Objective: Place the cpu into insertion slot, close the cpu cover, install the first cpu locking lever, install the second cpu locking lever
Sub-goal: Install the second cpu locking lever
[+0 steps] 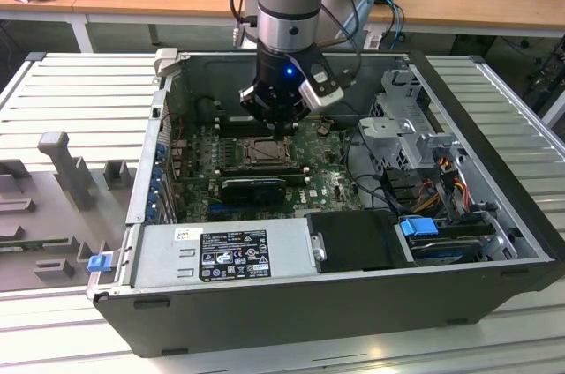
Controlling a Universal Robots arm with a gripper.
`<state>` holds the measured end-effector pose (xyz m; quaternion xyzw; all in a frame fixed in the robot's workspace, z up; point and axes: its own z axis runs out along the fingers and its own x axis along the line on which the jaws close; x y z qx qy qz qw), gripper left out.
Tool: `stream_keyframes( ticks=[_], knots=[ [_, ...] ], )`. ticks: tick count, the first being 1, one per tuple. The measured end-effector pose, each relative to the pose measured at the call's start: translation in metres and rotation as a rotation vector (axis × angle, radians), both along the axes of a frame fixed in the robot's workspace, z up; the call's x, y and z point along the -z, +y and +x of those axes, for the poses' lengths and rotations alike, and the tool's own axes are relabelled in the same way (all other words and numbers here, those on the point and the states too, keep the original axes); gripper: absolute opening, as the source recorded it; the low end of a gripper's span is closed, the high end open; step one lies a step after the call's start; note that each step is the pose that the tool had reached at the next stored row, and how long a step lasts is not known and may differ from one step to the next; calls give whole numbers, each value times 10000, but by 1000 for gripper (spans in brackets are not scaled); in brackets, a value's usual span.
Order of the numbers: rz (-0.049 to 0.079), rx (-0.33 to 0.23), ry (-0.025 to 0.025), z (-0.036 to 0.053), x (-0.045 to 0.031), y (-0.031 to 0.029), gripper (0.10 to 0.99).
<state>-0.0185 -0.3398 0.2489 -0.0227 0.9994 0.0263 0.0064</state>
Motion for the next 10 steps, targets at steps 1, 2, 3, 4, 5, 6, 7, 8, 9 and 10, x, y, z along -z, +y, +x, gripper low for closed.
stream_keyframes(
  ticks=[1, 2, 3, 4, 5, 6, 7, 8, 9, 10],
  knots=[
    [1, 1, 0, 0, 1, -18, 106],
    [1, 1, 0, 0, 2, -29, 106],
    [1, 1, 0, 0, 2, -47, 106],
    [2, 0, -1, 0, 2, -58, 106],
    [3, 2, 7, 0, 3, -64, 106],
    [16, 0, 67, 0, 2, -68, 106],
    [29, 1, 88, 0, 3, -82, 106],
    [29, 1, 89, 0, 2, -93, 106],
    [29, 2, 88, -1, 3, -95, 106],
    [31, 2, 87, -1, 3, -97, 106]
  ],
)
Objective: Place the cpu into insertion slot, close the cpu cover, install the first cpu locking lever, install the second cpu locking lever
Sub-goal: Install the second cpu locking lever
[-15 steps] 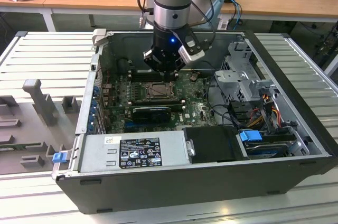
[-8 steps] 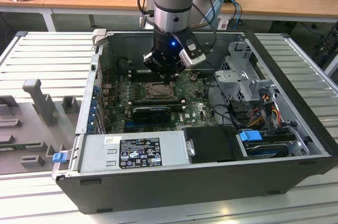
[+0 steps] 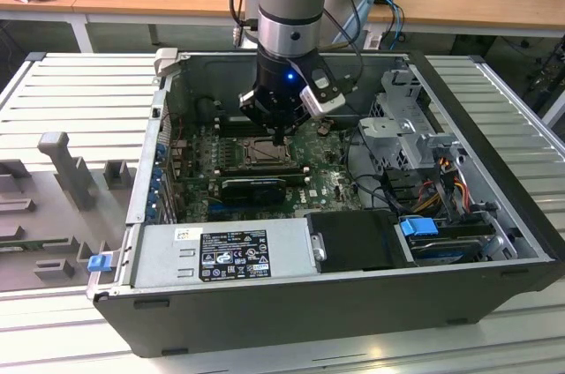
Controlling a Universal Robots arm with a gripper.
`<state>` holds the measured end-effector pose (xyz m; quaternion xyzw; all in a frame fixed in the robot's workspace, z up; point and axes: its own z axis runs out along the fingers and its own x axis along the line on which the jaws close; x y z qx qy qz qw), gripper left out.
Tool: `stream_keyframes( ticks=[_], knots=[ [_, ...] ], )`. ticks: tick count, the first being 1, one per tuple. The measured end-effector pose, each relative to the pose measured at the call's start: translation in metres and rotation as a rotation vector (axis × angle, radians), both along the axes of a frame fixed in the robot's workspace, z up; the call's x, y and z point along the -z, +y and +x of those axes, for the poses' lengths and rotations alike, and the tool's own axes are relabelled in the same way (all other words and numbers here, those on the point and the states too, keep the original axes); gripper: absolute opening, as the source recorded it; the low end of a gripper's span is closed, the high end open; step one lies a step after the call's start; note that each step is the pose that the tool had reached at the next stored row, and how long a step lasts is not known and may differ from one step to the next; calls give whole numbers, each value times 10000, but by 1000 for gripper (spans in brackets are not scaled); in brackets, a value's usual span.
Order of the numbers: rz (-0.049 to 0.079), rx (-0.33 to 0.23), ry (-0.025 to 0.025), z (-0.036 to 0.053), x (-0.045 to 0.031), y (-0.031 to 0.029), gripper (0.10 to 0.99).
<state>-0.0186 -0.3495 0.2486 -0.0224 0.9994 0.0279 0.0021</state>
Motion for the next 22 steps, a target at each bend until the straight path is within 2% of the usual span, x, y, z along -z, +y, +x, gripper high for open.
stream_keyframes(
  ticks=[18, 20, 21, 22],
  knots=[
    [-1, -3, 2, 1, 1, -33, 106],
    [21, -1, 1, 0, 2, -77, 106],
    [42, -3, 1, 1, 8, -133, 106],
    [48, -6, 1, 0, 13, -158, 106]
  ],
)
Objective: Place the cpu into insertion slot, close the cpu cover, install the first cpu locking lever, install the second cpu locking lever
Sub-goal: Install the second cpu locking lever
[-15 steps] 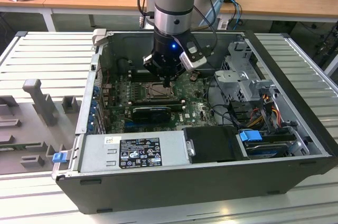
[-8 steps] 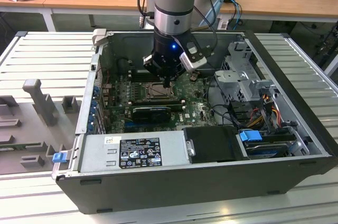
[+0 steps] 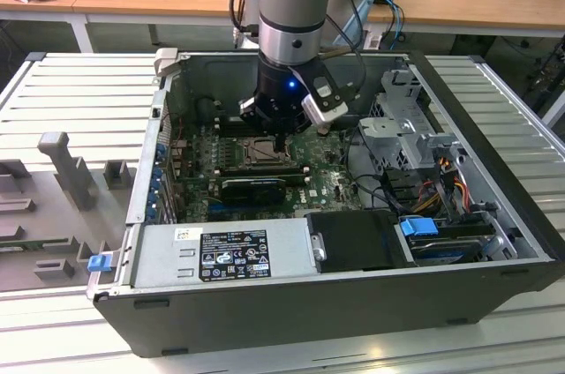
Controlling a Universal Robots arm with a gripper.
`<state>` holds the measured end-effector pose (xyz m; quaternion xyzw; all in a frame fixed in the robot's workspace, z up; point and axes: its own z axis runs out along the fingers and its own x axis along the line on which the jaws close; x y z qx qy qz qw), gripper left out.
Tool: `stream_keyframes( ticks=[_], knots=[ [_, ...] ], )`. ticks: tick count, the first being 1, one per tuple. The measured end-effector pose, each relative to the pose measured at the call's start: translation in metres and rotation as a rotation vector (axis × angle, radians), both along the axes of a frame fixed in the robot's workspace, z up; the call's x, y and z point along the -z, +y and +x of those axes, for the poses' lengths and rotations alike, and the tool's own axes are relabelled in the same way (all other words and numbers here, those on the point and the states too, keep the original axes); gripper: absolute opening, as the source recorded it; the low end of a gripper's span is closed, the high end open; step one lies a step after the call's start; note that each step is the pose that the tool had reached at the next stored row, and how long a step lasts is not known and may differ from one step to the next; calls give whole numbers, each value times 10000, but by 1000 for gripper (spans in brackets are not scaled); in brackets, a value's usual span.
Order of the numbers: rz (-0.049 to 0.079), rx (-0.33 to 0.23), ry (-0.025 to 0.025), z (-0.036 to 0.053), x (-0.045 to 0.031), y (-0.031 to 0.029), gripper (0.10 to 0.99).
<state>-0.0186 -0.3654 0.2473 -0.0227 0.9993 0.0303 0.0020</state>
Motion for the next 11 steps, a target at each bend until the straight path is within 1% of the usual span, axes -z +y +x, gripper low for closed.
stream_keyframes(
  ticks=[2, 9, 10, 11],
  knots=[
    [1, -1, 0, -1, 5, -26, 106],
    [9, -2, 2, -11, 7, -76, 106],
    [36, -2, 11, -11, 7, -81, 106],
    [128, -2, 57, -13, 9, -83, 106]
  ],
)
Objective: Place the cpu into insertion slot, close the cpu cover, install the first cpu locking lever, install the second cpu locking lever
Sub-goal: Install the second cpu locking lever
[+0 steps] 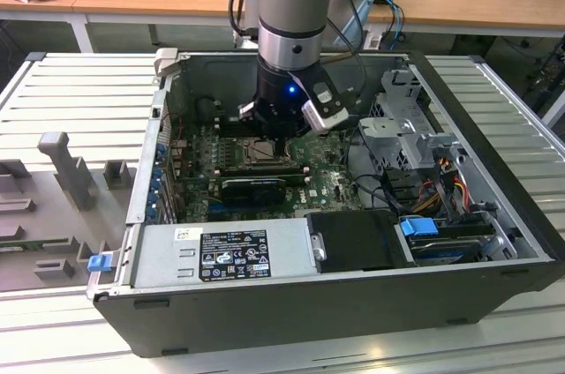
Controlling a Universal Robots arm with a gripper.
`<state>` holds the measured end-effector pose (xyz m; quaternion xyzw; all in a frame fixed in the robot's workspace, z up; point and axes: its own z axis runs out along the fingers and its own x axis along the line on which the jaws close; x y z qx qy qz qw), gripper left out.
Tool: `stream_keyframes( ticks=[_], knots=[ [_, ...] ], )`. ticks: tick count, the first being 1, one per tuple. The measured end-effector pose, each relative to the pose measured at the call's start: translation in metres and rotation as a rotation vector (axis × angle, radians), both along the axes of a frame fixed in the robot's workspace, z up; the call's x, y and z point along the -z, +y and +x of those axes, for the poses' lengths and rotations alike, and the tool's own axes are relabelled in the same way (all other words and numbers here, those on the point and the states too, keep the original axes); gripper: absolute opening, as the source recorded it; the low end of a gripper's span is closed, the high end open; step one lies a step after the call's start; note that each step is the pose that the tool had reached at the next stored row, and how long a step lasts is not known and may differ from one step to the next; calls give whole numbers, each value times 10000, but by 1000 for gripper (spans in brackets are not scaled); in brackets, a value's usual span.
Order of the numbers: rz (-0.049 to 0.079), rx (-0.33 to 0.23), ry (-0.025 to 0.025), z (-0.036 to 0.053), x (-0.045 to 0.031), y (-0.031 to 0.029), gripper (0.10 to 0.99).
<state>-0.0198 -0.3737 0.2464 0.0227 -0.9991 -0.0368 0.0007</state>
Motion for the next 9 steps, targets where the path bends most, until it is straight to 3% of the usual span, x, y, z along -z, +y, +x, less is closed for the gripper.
stream_keyframes(
  ticks=[5, 9],
  knots=[
    [81, -27, 62, -136, 43, -2, 106],
    [99, -27, 80, -186, 74, -2, 106]
  ],
)
